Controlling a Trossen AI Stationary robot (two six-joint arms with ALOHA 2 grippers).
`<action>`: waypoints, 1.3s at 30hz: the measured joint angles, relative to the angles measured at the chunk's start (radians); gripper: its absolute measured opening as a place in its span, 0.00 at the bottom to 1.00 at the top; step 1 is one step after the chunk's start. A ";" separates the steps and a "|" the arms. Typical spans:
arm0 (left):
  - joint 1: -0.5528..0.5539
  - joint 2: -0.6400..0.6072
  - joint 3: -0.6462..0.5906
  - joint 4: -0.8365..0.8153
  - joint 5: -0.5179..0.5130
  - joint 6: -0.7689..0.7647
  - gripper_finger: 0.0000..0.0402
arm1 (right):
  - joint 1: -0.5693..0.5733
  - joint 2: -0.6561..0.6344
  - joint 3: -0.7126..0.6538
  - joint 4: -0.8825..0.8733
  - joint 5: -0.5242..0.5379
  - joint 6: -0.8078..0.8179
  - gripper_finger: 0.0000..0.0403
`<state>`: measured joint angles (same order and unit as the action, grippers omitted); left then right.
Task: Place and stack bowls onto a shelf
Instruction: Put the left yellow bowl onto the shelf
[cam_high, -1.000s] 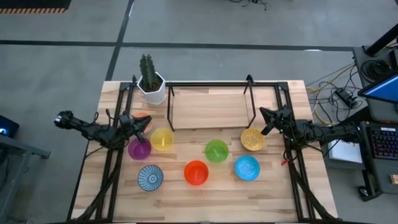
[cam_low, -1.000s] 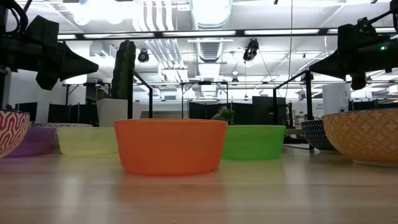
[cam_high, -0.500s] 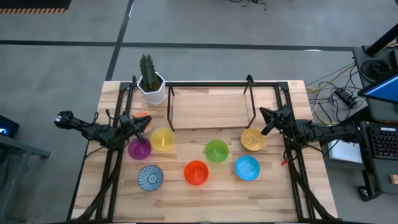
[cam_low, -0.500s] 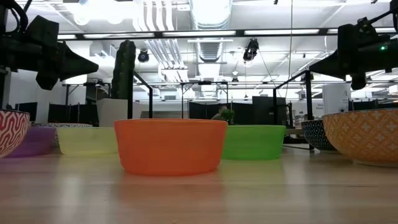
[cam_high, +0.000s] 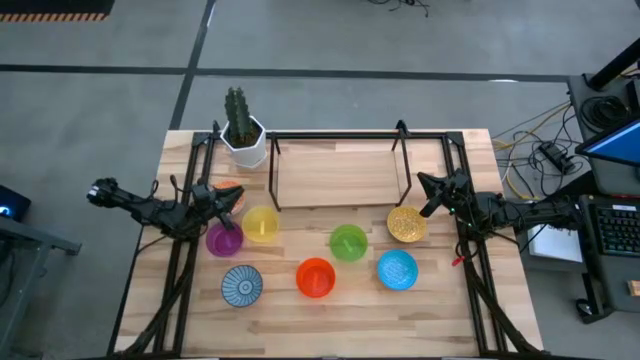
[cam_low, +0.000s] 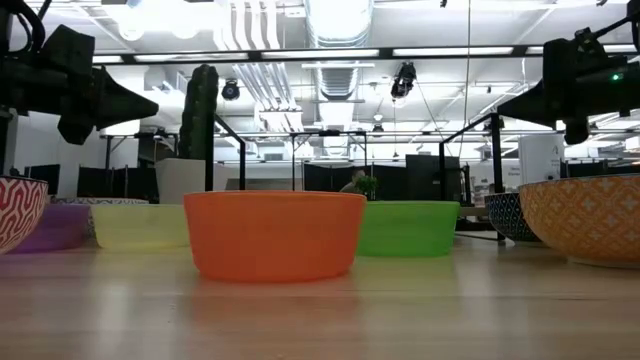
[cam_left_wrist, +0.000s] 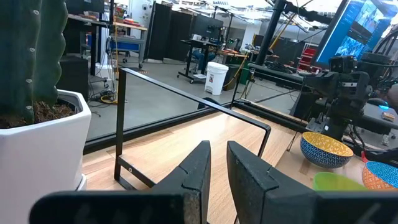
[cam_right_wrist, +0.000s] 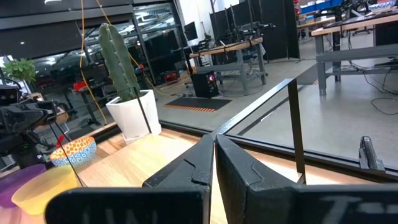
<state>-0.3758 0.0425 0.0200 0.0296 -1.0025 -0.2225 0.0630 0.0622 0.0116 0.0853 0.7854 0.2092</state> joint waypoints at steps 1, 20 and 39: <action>0.000 0.000 0.000 0.003 0.000 -0.008 0.09 | 0.000 0.000 0.000 0.000 0.000 0.000 0.02; 0.000 0.025 0.000 0.273 0.029 -0.674 0.09 | -0.003 0.000 0.000 0.005 -0.078 0.375 0.02; 0.000 0.328 0.040 0.531 0.290 -0.683 0.09 | -0.005 0.000 0.000 0.379 -0.148 0.002 0.02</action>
<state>-0.3759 0.3701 0.0596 0.5603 -0.7121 -0.9058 0.0581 0.0624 0.0116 0.4641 0.6378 0.2114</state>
